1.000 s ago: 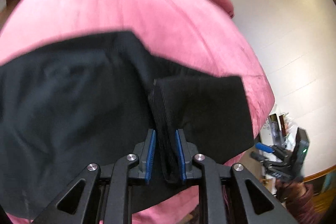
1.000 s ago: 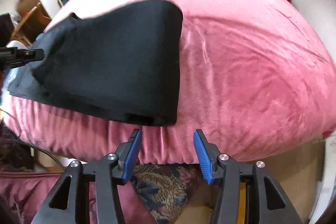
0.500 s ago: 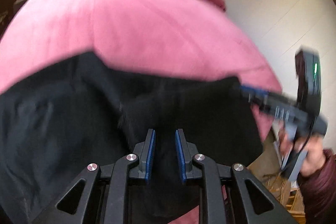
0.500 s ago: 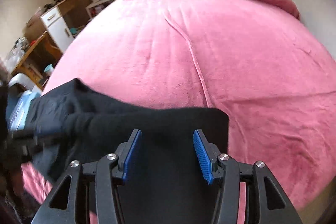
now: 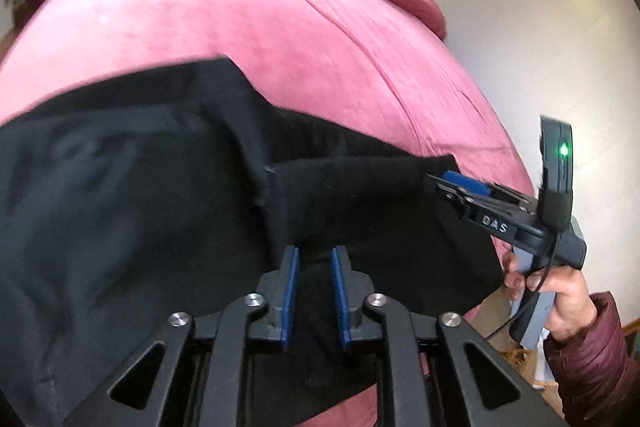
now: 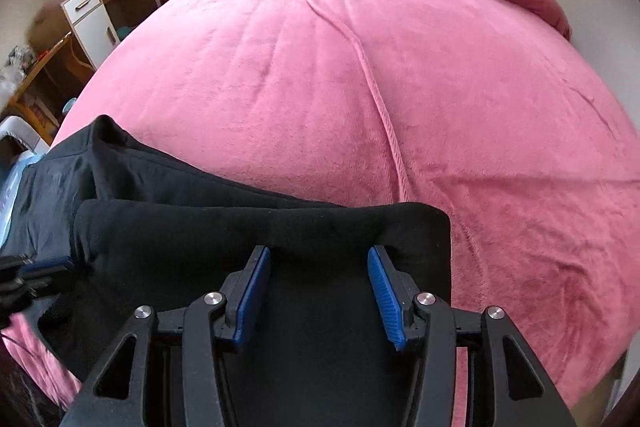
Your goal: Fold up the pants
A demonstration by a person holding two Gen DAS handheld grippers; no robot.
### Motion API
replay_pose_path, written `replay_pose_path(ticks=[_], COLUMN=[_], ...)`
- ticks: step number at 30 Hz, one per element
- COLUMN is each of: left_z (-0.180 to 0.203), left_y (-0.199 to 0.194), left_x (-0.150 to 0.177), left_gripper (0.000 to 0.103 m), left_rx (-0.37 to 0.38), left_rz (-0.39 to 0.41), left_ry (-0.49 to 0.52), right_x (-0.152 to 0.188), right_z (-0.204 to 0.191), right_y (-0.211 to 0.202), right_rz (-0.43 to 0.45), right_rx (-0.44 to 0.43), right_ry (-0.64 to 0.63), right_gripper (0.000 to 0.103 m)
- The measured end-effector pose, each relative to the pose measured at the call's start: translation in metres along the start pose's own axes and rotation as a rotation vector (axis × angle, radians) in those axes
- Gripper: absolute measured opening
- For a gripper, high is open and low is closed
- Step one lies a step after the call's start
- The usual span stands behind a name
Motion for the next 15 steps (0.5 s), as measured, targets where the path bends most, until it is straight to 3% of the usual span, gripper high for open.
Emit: replay_pose_path(ticks=[7,15], left_z=[-0.082,-0.219], left_y=[-0.056,-0.123], left_x=[0.014,0.086], left_gripper=[0.028,0.028], left_rx=[-0.105,-0.183], left_rz=[0.04,0.067], left_ry=[-0.26,-0.715], right_x=[0.001,0.015], right_z=[-0.036,-0.116], right_y=[-0.024,-0.03], right_rz=[0.09,0.101], right_rx=[0.022,-0.148], right_ry=[-0.05,-0.147], right_gripper=[0.058,0.061])
Point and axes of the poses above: each gripper's, at about its wrist camera, not at the fingertips, and y roughly the way its jaws point, z to its right, x to its underside, the point moved 1 cm from there along y, roughly the way its jaws point, and after that the axes turned 12 degrees about -x, right-handed, at the moved point
